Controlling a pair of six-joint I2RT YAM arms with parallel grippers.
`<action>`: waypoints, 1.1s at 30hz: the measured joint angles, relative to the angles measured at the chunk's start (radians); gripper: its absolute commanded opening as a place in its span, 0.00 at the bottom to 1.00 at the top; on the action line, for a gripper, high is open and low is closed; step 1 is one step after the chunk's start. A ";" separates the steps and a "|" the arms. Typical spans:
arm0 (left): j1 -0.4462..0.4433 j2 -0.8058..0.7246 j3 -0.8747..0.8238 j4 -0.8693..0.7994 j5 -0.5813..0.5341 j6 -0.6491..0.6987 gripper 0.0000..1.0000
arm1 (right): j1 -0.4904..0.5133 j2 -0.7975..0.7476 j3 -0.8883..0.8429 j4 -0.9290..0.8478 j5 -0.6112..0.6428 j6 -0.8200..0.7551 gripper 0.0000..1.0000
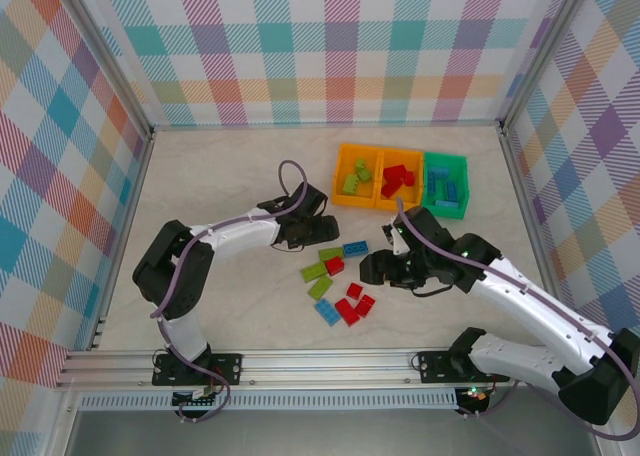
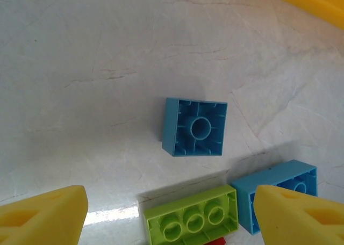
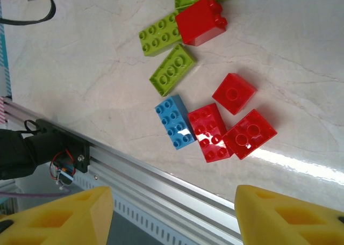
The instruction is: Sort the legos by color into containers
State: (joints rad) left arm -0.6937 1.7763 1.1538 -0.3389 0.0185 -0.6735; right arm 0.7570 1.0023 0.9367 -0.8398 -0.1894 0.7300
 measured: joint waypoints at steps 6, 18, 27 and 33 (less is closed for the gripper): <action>-0.072 -0.045 -0.044 -0.037 0.029 0.076 0.74 | 0.000 -0.024 -0.002 0.000 0.042 0.015 0.67; -0.203 0.002 -0.002 -0.053 -0.004 0.362 0.67 | 0.000 -0.033 -0.002 -0.005 0.099 0.015 0.70; -0.227 0.056 -0.002 -0.055 -0.066 0.498 0.42 | 0.000 -0.067 -0.011 -0.012 0.119 0.016 0.71; -0.240 0.056 -0.002 -0.055 -0.088 0.521 0.31 | 0.000 -0.075 -0.015 -0.013 0.130 0.019 0.71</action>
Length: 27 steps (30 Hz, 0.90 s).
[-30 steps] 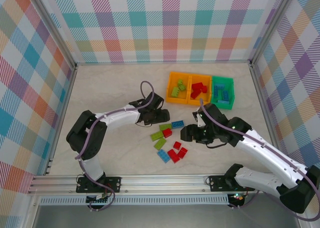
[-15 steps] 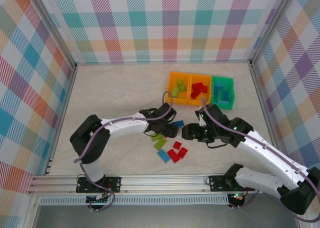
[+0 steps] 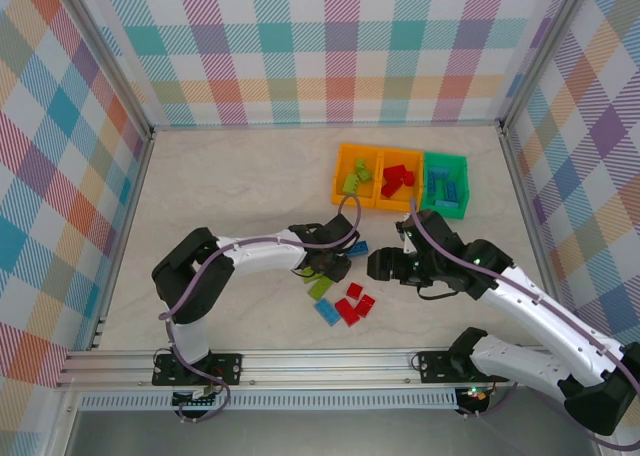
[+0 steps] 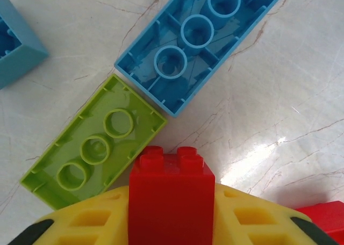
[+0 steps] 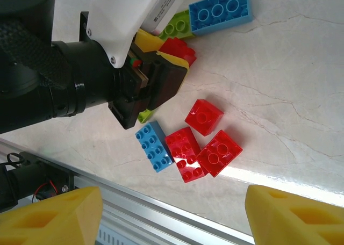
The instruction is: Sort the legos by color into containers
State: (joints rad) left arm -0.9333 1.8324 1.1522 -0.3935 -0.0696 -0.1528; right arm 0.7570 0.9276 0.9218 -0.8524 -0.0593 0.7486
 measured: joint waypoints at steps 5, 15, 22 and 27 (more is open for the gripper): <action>-0.005 -0.056 0.000 0.004 0.009 -0.015 0.31 | 0.000 -0.051 -0.025 0.002 0.024 0.012 0.71; -0.003 0.031 0.438 0.124 -0.038 -0.045 0.32 | 0.000 -0.306 -0.087 0.000 0.235 0.110 0.72; 0.034 0.481 0.948 0.180 -0.076 -0.027 0.39 | 0.000 -0.309 -0.098 -0.007 0.261 0.139 0.71; 0.070 0.766 1.332 0.087 -0.097 0.003 0.48 | 0.000 -0.315 -0.098 -0.019 0.261 0.145 0.72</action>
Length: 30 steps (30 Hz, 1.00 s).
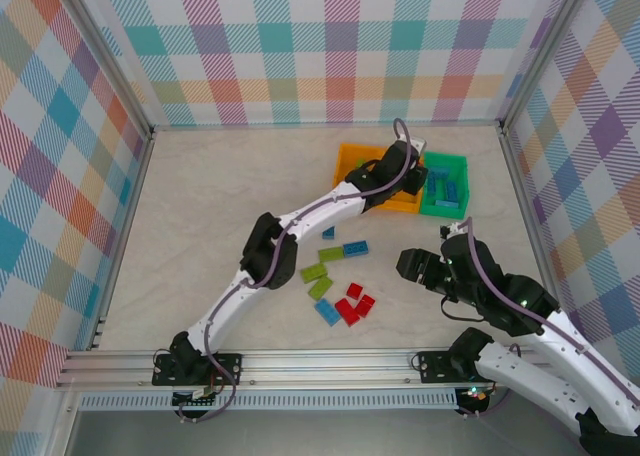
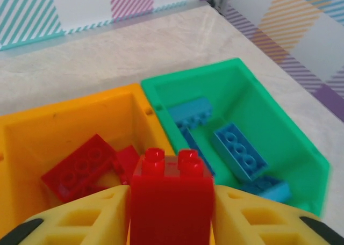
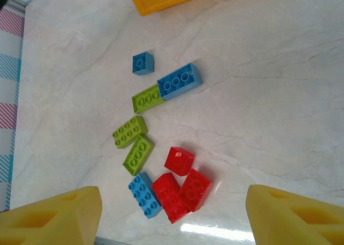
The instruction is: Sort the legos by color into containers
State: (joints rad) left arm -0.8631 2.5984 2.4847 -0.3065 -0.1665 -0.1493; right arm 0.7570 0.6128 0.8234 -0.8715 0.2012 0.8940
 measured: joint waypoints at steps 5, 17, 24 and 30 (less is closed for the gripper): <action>0.018 0.052 0.093 -0.068 -0.009 0.009 0.60 | 0.000 0.008 0.000 -0.014 0.001 -0.005 0.74; 0.013 -0.663 -0.798 0.072 0.007 -0.062 0.60 | 0.000 0.084 0.000 0.035 0.027 -0.050 0.89; 0.013 -1.168 -1.185 0.050 0.010 0.050 0.62 | 0.000 0.240 -0.001 0.152 -0.031 -0.113 1.00; 0.013 -1.230 -1.352 -0.171 0.097 0.148 0.70 | -0.006 0.278 -0.005 0.225 -0.068 -0.130 1.00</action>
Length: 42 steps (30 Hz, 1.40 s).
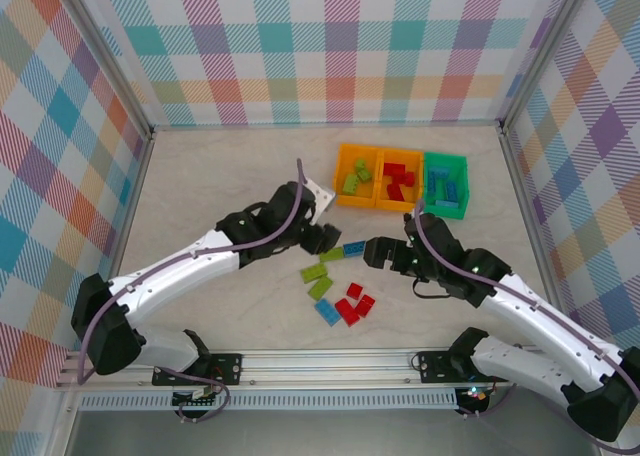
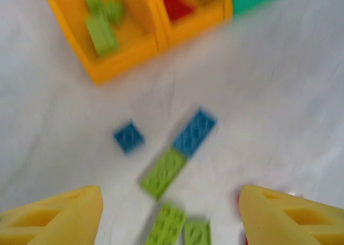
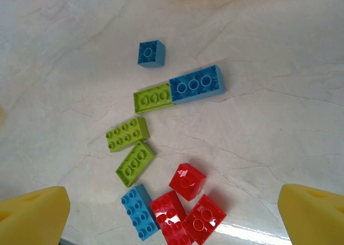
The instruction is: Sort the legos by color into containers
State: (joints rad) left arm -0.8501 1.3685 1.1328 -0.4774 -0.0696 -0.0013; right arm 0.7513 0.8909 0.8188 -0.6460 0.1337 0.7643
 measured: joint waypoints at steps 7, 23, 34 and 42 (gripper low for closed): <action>0.000 0.158 -0.032 -0.098 -0.006 0.029 0.74 | -0.006 0.016 -0.001 0.018 -0.031 -0.002 1.00; 0.019 0.412 -0.006 -0.039 0.040 -0.039 0.64 | -0.006 -0.074 -0.055 0.015 -0.030 0.040 1.00; 0.033 0.468 -0.008 0.006 -0.017 -0.115 0.54 | -0.006 -0.068 -0.055 0.015 -0.030 0.043 1.00; 0.042 0.426 -0.058 0.000 -0.056 -0.152 0.54 | -0.006 -0.068 -0.055 0.016 -0.030 0.045 1.00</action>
State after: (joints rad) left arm -0.8085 1.7943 1.0752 -0.4770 -0.1253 -0.1535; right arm 0.7456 0.8234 0.7643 -0.6300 0.1040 0.8089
